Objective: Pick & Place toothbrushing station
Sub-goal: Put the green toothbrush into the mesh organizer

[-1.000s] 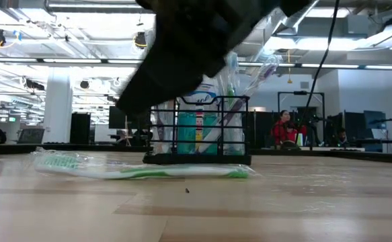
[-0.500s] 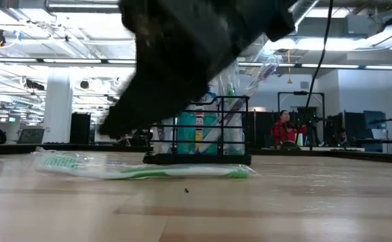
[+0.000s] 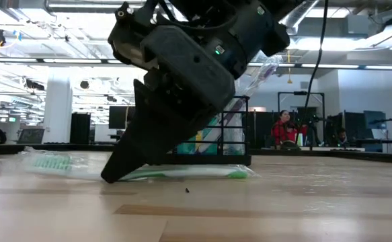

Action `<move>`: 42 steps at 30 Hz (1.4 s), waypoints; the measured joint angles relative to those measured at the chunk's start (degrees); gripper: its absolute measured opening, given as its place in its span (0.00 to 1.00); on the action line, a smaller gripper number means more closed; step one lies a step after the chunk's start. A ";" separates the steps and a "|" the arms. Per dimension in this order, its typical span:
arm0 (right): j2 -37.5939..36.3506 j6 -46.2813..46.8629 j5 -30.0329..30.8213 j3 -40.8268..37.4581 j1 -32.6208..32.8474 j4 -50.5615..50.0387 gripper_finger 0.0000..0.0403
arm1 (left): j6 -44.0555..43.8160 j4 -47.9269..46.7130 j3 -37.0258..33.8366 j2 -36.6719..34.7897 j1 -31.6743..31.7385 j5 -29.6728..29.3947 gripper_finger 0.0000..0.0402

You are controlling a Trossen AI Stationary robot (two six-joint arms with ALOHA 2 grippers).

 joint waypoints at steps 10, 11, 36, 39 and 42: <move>-0.14 -1.77 -0.08 0.76 0.04 -2.96 0.05 | 0.00 0.00 0.00 0.00 0.00 0.03 0.12; -0.40 -1.80 -0.29 0.70 0.04 -3.13 0.05 | 0.00 0.02 0.00 0.00 0.00 0.03 0.12; -13.48 -6.61 10.85 0.57 5.89 -9.47 0.00 | -0.07 -0.24 0.00 0.00 -0.09 0.03 0.12; -14.36 -6.55 13.04 0.55 6.54 -10.99 0.00 | -0.16 -0.26 0.00 0.00 -0.09 0.03 0.12; -15.09 -6.11 14.64 0.57 6.89 -12.42 0.00 | -0.17 -0.28 0.00 0.00 -0.09 0.03 0.12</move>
